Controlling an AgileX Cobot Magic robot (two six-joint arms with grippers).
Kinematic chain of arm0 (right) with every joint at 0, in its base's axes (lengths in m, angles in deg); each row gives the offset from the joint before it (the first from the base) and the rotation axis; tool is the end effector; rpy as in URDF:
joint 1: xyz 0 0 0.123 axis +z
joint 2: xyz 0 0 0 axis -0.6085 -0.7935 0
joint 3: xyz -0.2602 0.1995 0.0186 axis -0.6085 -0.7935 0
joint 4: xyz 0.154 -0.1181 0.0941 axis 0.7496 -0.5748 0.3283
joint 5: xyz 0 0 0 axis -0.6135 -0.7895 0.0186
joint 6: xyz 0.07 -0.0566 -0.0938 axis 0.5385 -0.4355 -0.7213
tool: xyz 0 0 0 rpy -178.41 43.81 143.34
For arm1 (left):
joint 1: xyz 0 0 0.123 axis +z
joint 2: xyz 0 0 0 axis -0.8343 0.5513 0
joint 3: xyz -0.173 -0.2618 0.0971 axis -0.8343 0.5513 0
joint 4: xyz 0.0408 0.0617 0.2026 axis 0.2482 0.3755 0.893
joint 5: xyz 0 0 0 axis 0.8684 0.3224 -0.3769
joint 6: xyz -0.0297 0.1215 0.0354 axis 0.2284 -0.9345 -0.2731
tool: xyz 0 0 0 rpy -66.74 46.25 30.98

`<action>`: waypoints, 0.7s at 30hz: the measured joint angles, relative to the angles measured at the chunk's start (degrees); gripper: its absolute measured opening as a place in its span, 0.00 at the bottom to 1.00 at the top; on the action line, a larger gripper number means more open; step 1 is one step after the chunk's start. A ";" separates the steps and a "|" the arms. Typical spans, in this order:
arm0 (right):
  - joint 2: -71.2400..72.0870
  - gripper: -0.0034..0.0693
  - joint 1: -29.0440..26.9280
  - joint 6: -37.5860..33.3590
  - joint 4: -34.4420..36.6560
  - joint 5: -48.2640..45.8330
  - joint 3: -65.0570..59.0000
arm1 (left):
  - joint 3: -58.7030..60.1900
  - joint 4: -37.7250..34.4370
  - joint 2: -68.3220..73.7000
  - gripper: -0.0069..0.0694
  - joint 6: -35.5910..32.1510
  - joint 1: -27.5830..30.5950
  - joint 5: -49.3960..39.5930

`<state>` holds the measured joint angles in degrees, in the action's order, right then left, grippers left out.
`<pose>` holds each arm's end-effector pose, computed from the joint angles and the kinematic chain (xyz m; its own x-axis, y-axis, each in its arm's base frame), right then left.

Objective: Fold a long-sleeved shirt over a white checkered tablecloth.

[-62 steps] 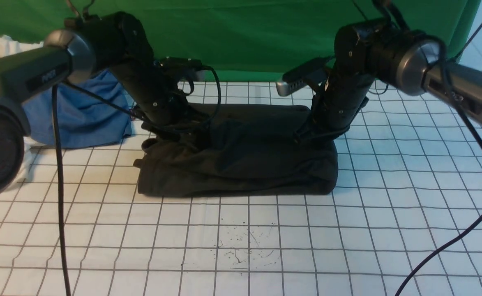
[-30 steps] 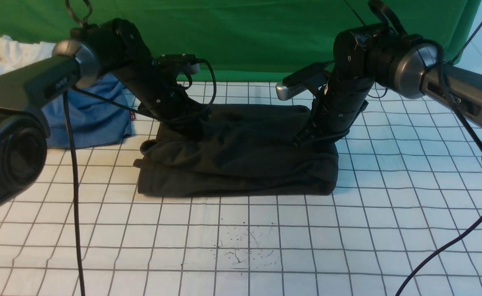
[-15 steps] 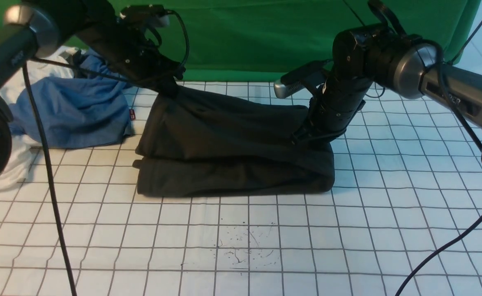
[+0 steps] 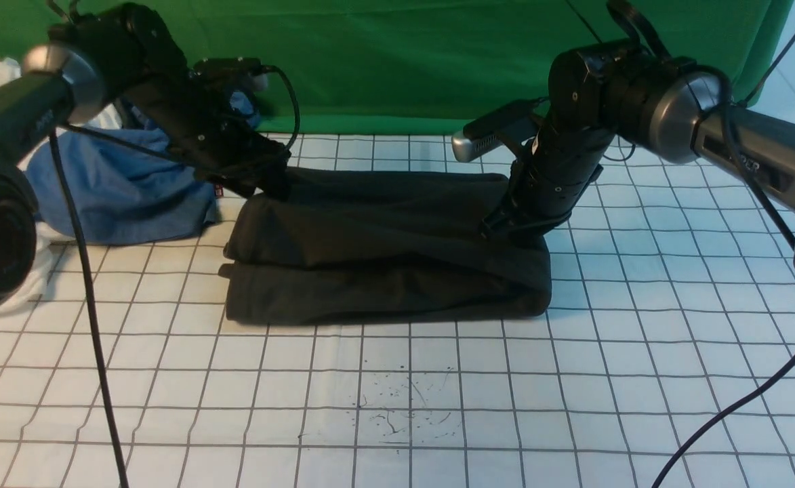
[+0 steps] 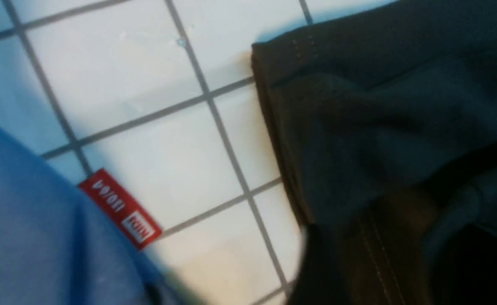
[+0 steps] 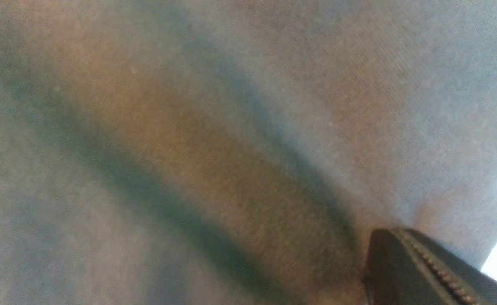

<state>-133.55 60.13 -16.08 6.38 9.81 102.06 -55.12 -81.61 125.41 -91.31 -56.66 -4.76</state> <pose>0.4605 0.2028 0.2067 -0.7376 -0.5549 -0.3846 -0.5949 0.8036 -0.0186 0.5238 -0.0493 0.2101 -0.8519 0.2387 -0.4661 0.3770 0.8973 -0.2295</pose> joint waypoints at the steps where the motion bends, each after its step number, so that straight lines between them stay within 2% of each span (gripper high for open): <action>1: 0.00 0.06 0.00 0.00 -0.06 -0.06 0.00 | -0.46 0.05 -0.46 0.69 0.22 0.14 -0.84; 2: 0.18 0.06 0.00 0.00 -0.06 -0.31 0.19 | -1.82 0.50 -1.80 0.77 1.28 0.25 -3.11; 4: 0.87 0.06 -0.06 -0.06 -0.18 -0.18 0.62 | -3.42 0.84 -4.15 0.81 2.90 0.39 -5.50; 7: 2.97 0.06 0.00 -0.78 0.98 0.64 0.97 | -3.93 0.78 -8.62 0.81 4.74 0.06 -6.44; 9: 4.72 0.06 0.00 -3.19 4.79 1.25 1.15 | -3.22 0.78 -10.99 0.78 5.32 -0.58 -6.63; 12: 5.48 0.06 0.44 -8.49 14.36 1.54 1.09 | -0.35 1.80 -12.57 0.67 5.53 -2.17 -7.13; 13: 5.34 0.06 0.62 -9.10 15.23 1.76 1.03 | 0.09 2.07 -12.57 0.65 5.53 -2.37 -7.21; 15: 4.15 0.06 2.42 -11.21 18.40 3.49 0.97 | 3.21 4.41 -12.38 0.51 5.60 -3.10 -7.58; 21: -0.52 0.06 6.05 -12.00 20.77 4.38 0.97 | 6.68 4.81 -12.27 0.19 5.29 -3.10 -7.60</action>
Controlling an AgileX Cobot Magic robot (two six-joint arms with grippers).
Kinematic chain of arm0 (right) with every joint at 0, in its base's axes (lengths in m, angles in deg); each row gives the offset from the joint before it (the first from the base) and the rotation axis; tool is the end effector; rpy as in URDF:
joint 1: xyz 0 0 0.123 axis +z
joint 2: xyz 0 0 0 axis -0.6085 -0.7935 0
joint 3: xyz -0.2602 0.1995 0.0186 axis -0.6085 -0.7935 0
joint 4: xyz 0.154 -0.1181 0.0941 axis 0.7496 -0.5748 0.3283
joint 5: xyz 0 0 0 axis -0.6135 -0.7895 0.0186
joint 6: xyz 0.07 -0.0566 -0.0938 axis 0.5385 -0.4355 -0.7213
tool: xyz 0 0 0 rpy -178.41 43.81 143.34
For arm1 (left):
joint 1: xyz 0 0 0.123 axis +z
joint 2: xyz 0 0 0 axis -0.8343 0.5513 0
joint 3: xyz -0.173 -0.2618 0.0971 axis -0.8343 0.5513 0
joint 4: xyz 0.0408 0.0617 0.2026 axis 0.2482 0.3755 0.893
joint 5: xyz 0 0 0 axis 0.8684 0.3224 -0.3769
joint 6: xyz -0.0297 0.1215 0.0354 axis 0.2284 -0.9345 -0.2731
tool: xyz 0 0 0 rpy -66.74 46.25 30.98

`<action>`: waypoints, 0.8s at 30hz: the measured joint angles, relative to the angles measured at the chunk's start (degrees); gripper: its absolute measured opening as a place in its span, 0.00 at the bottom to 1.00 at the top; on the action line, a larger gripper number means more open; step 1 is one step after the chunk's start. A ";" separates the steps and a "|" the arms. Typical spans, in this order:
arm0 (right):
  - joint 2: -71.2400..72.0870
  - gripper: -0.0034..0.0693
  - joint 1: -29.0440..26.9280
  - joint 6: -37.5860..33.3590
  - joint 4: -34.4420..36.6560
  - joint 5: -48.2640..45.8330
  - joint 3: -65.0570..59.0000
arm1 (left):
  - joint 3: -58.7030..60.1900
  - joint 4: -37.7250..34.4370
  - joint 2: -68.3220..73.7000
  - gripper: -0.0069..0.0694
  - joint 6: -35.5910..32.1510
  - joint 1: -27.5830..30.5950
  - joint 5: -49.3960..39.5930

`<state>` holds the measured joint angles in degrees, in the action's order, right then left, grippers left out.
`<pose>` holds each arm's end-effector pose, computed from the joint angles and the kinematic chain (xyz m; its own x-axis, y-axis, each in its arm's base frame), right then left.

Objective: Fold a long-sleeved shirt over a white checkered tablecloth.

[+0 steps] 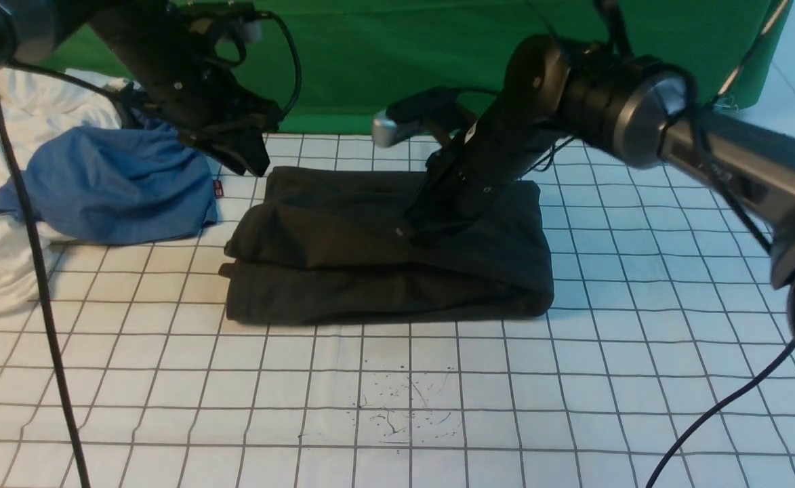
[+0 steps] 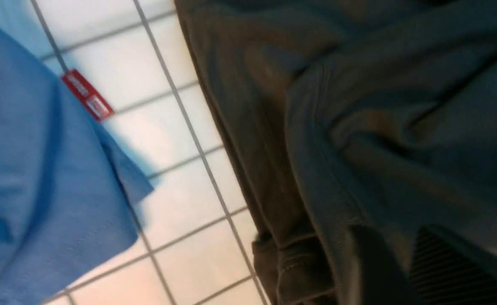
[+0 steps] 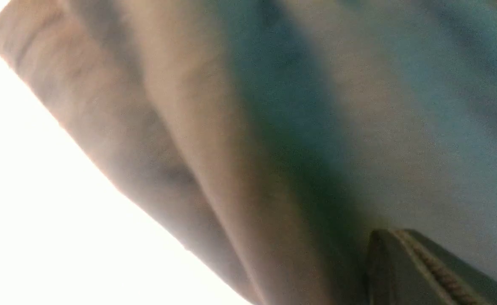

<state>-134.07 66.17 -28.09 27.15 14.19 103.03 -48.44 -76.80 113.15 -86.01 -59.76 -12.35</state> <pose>0.4325 0.2873 0.2204 -0.6288 -0.5519 -0.5478 -0.7370 0.6477 0.1934 0.4662 -0.0679 0.2772 -0.8684 0.2860 -0.4050 0.3915 0.8967 -0.2063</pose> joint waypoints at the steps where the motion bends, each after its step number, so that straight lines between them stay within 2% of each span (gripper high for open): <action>1: -0.88 0.06 0.50 -0.05 0.41 -0.62 0.00 | 0.41 -0.70 0.00 0.14 -0.44 0.00 0.00; 4: -2.85 0.06 1.91 -0.11 0.74 -2.35 0.00 | 0.85 -2.76 -0.05 0.06 -1.26 -0.07 0.00; 11: -2.74 0.06 2.02 -0.11 0.98 -3.88 0.66 | 0.91 -4.94 -0.11 0.04 -2.62 -1.54 0.00; 17: 3.50 0.06 -1.70 -0.05 -0.29 -6.03 3.12 | 0.91 -4.33 -0.11 0.04 -2.99 -5.50 0.00; 24: 8.59 0.06 -8.53 3.28 -8.86 -6.67 3.70 | 4.61 -1.27 0.49 0.04 -3.18 -7.09 0.62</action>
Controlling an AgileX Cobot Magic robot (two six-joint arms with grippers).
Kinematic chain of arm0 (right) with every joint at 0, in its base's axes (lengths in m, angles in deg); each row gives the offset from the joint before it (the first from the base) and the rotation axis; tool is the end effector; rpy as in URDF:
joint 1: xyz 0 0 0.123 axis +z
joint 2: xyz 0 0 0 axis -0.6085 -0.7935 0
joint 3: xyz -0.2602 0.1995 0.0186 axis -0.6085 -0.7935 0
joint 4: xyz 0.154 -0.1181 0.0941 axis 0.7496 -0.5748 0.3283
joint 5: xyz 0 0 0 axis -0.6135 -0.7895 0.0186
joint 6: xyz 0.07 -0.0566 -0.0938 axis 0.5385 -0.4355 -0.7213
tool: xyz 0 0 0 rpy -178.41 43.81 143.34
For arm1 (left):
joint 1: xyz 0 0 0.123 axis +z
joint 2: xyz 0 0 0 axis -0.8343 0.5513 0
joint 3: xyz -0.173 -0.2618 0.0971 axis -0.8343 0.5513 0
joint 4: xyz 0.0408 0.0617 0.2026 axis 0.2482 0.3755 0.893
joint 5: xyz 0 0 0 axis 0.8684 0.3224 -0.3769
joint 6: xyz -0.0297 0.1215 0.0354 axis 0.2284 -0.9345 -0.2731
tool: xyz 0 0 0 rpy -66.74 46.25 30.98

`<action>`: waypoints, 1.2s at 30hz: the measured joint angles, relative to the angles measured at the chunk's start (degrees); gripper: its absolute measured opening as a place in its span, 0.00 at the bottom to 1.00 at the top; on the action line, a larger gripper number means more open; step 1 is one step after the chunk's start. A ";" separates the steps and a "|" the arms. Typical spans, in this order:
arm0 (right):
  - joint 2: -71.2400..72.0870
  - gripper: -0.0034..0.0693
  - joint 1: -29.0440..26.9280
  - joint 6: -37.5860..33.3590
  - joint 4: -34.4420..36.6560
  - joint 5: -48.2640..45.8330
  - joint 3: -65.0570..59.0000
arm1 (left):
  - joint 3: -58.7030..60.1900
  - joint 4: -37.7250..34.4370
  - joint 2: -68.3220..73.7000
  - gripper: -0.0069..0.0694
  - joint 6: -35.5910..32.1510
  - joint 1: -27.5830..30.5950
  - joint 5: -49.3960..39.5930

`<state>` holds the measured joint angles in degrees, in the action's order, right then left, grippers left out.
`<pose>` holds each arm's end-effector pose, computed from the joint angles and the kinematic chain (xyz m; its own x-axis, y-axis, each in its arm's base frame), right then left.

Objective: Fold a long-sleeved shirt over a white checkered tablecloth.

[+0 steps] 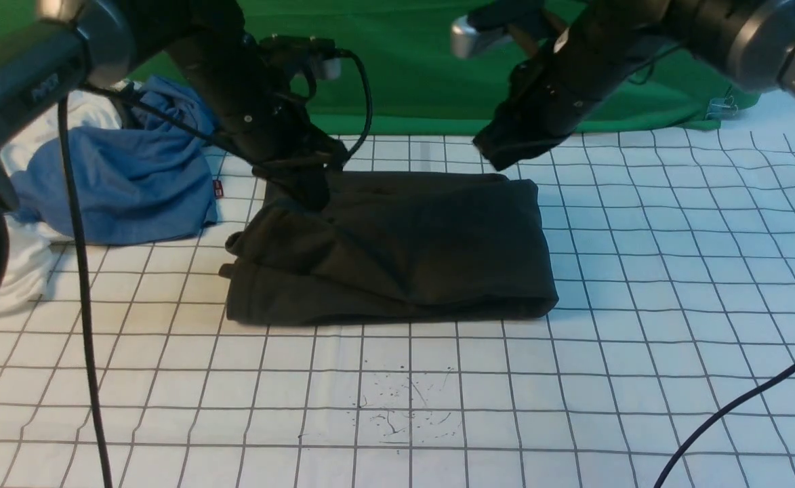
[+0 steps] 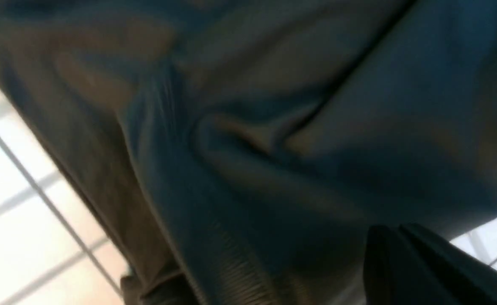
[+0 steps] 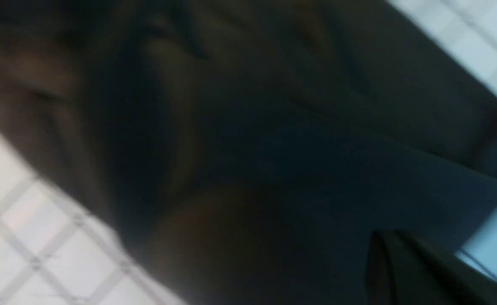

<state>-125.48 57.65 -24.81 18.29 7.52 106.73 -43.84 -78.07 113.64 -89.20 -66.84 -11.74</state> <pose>0.4482 0.1992 0.3013 -0.6267 -0.5075 -0.5913 -0.6569 0.7523 0.0506 0.4480 -0.1261 0.2543 -0.8312 0.4299 -0.3527 0.5230 0.8199 -0.2331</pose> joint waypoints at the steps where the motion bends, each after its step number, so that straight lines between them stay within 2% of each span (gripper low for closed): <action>1: 0.00 0.06 -0.86 0.19 -0.61 -0.30 0.00 | 1.75 0.89 0.21 0.04 0.05 0.00 0.35; 7: -0.36 0.06 -3.30 1.08 -1.41 -0.65 0.00 | 12.00 10.66 1.10 0.04 4.14 0.00 0.87; 13: -0.47 0.06 -3.50 1.08 -1.42 -0.39 0.00 | 13.23 11.61 -1.21 0.04 5.23 0.10 1.00; 20: 5.50 0.06 -3.72 0.89 -1.90 -0.40 -0.17 | 13.49 13.09 -15.92 0.04 5.91 0.30 4.34; 25: 15.42 0.07 -3.72 0.89 -1.95 0.26 -1.47 | 16.90 13.82 -30.13 0.04 7.88 0.41 6.64; 29: 25.99 0.07 -3.72 0.89 -2.07 5.04 -10.32 | 27.85 13.93 -41.01 0.04 9.19 0.41 10.37; 33: 37.11 0.07 -3.72 1.11 -2.07 13.90 -23.03 | 40.61 14.05 -51.89 0.04 10.36 0.41 16.19; 36: 48.85 0.07 -3.72 1.11 -1.08 24.55 -36.70 | 54.34 14.13 -61.89 0.04 11.37 0.41 23.13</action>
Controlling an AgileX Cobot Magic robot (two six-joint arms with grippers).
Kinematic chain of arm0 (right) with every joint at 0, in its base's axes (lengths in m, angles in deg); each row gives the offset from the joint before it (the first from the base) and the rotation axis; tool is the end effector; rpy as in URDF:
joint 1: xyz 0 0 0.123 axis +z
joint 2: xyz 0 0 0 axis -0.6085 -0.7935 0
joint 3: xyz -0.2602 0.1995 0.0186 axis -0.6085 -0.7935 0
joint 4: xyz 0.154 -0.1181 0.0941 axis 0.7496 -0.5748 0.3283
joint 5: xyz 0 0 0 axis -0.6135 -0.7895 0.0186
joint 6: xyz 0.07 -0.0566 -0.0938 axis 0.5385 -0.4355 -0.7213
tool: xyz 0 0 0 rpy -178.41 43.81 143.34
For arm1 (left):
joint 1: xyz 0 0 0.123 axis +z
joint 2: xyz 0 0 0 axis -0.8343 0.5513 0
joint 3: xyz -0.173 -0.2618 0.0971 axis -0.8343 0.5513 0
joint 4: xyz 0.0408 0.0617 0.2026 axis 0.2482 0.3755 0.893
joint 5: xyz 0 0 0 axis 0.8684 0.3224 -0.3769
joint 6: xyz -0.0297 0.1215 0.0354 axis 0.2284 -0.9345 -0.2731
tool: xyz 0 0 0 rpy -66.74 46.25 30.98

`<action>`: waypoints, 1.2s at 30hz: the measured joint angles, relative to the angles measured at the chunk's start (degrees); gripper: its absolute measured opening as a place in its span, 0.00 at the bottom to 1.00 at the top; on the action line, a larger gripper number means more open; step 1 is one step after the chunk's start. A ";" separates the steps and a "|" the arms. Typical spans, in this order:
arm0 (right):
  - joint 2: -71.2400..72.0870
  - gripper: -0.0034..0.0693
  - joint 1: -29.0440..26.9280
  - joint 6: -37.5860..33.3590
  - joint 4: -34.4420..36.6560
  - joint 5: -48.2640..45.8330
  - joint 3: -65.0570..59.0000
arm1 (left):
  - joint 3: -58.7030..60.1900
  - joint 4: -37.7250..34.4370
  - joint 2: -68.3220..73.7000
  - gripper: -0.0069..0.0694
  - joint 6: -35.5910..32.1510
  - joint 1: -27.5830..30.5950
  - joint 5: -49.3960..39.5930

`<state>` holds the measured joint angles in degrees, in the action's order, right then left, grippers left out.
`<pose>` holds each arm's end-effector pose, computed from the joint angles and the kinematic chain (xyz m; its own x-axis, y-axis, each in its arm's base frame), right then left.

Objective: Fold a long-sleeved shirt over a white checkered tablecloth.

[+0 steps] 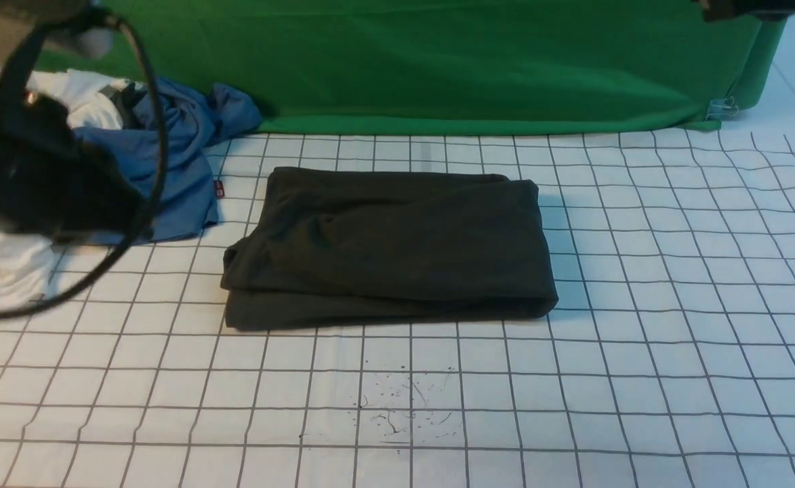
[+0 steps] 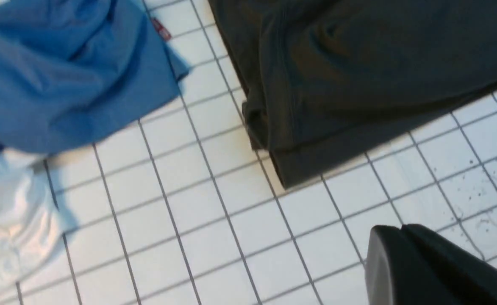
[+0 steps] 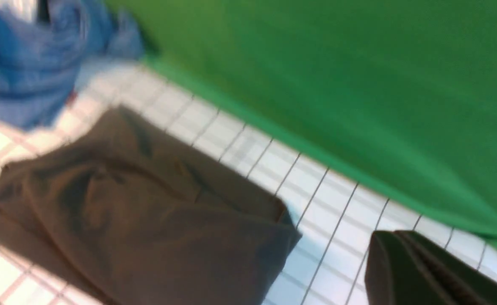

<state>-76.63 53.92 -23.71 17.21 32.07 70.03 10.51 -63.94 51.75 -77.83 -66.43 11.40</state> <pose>0.2504 0.0945 0.4742 -0.2433 -0.2557 -0.9357 -0.4679 0.8759 -0.1177 0.1827 -0.0436 0.3670 -0.6526 0.2633 -0.7105 0.3333 0.9419 0.0429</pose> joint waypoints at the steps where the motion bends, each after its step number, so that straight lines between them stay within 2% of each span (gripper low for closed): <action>1: 3.93 0.06 0.00 0.00 0.26 3.49 -4.60 | 3.66 -0.01 -3.10 0.04 0.11 0.00 2.08; 4: 11.95 0.06 0.00 0.00 0.46 8.85 -13.86 | 13.19 0.26 -11.91 0.04 1.06 0.00 6.82; 11: 23.81 0.06 0.00 -2.48 0.79 12.68 -26.08 | 27.95 1.50 -31.51 0.04 1.60 0.00 11.86; 20: 38.86 0.06 0.00 -1.72 1.43 23.59 -35.73 | 33.84 3.94 -51.77 0.04 1.60 0.00 12.52; 36: 42.48 0.07 0.00 2.97 1.60 25.14 -37.19 | 34.02 4.67 -55.31 0.04 1.58 0.06 12.31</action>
<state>-34.15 53.92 -20.73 18.81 57.21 32.84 44.53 -59.27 -3.57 -76.24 -66.38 23.70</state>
